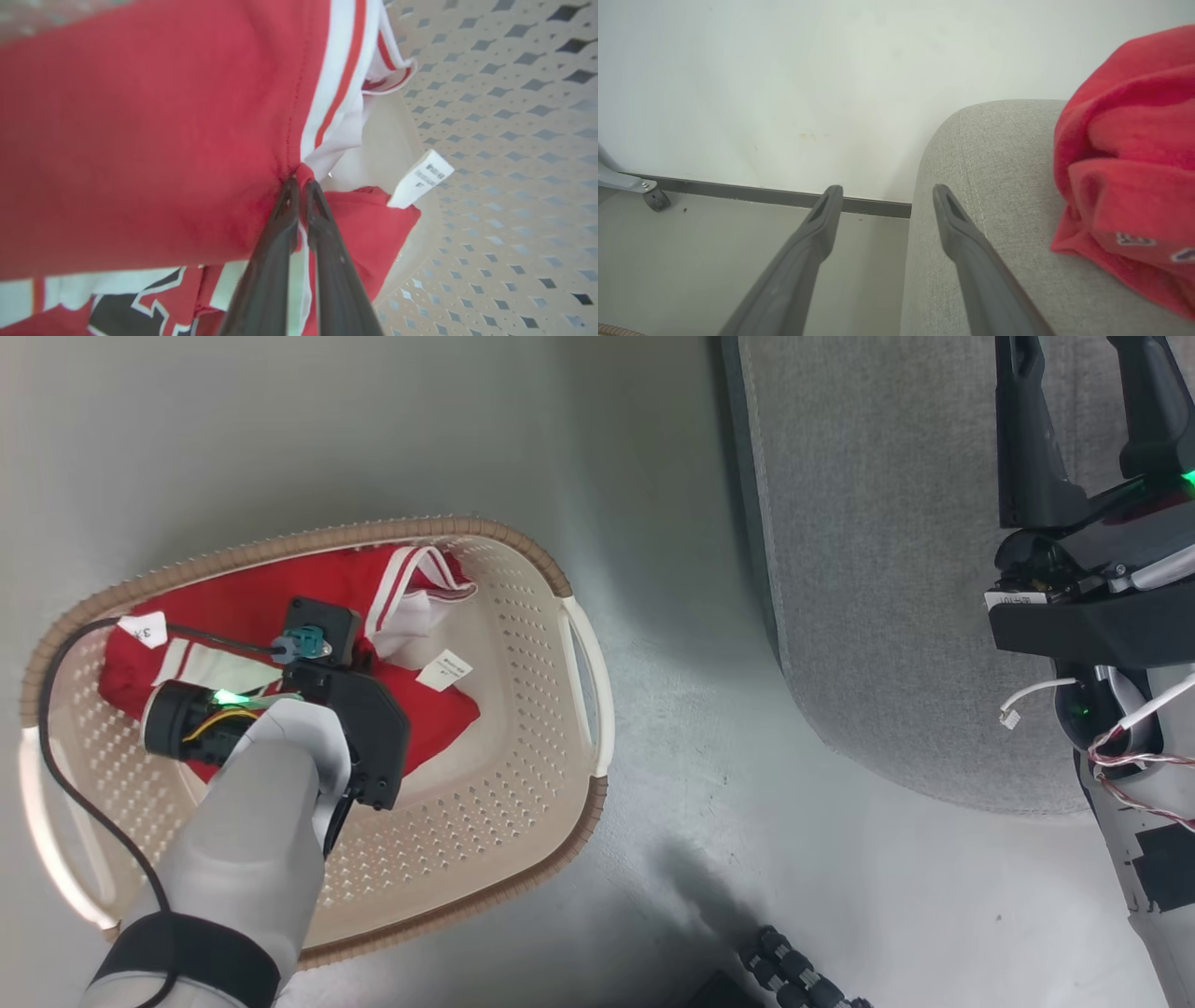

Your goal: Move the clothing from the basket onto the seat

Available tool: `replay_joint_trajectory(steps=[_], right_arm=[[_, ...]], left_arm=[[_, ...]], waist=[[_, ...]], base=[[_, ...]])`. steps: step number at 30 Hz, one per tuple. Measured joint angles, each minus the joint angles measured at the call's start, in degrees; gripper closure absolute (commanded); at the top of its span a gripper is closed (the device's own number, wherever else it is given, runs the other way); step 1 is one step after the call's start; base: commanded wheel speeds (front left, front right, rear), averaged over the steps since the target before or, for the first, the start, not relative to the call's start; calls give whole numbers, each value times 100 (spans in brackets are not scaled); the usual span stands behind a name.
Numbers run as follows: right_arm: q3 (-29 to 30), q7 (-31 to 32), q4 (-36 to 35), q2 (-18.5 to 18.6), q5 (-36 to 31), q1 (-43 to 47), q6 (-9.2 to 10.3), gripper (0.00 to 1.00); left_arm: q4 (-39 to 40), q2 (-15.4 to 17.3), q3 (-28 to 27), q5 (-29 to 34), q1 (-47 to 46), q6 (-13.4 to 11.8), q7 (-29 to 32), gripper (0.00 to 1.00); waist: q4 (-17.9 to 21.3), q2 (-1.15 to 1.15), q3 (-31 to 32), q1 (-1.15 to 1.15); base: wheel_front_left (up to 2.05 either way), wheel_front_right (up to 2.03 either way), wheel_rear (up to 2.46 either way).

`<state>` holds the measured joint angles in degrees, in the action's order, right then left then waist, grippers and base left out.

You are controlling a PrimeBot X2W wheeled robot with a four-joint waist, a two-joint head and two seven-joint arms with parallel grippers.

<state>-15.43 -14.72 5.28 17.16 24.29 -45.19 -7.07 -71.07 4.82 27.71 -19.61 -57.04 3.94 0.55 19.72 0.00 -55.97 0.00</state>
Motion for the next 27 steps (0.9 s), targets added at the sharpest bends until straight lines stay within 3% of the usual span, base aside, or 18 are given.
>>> replay_joint_trajectory(steps=[13,27], right_arm=[[111,0,300,42,1,73,0,0],[301,0,658,260,51,577,-1,0]], left_arm=[[188,-127,54,-111,485,267,-804,100],[423,-179,86,-358,1114,318,-1337,100]], waist=[[-183,0,646,0],[-523,0,1679,-1]], base=[[0,0,0],[0,0,0]])
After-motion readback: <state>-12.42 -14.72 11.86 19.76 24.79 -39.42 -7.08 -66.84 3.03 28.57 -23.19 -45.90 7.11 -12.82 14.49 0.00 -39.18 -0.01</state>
